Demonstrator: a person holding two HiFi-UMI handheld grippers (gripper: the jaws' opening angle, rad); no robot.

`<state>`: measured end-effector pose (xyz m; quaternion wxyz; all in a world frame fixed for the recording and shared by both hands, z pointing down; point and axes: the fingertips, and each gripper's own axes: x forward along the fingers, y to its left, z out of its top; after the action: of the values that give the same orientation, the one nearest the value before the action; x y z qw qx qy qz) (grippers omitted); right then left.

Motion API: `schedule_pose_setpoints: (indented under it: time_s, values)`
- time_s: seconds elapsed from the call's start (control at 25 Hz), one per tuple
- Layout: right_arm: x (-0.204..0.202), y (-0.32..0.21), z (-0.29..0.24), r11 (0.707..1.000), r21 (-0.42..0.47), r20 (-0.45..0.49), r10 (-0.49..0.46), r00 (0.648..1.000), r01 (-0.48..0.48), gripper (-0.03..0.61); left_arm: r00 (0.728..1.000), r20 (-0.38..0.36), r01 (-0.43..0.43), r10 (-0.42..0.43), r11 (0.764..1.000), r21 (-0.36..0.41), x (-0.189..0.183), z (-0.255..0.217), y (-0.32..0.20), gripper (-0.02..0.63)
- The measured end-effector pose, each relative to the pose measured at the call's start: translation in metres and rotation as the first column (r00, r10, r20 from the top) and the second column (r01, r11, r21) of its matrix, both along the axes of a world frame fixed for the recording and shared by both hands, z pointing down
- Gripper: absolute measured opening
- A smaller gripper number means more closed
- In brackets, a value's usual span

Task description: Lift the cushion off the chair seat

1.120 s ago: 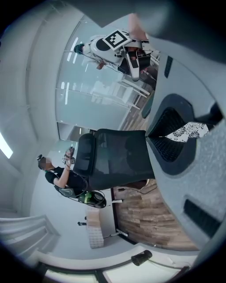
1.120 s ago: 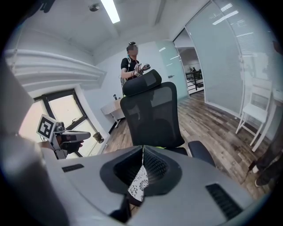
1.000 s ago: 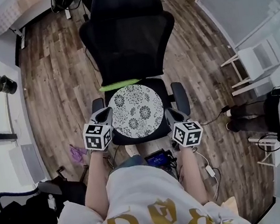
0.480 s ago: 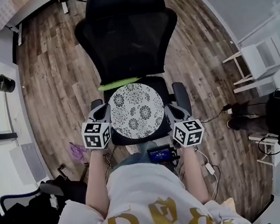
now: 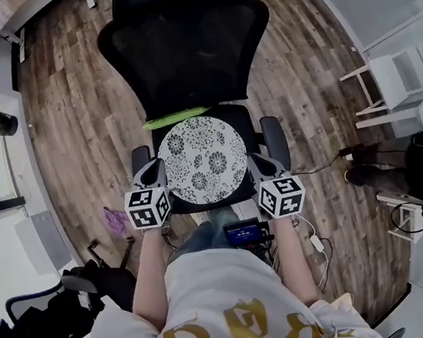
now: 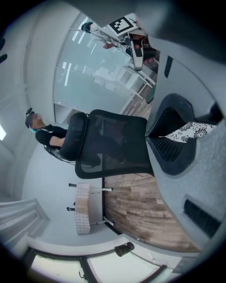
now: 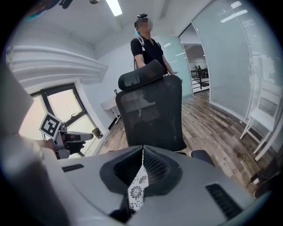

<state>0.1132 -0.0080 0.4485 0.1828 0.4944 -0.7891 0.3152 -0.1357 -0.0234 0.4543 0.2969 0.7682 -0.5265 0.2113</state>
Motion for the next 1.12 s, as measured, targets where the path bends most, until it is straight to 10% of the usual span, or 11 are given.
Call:
schedule_pose_setpoints:
  time_s: [1.12]
  values:
    - [-0.005, -0.025, 0.164, 0.971, -0.2, -0.098, -0.149, 0.984, 0.127, 0.014, 0.985, 0.133, 0.146, -0.112, 0.946, -0.288, -0.015, 0.171, 0.014, 0.012]
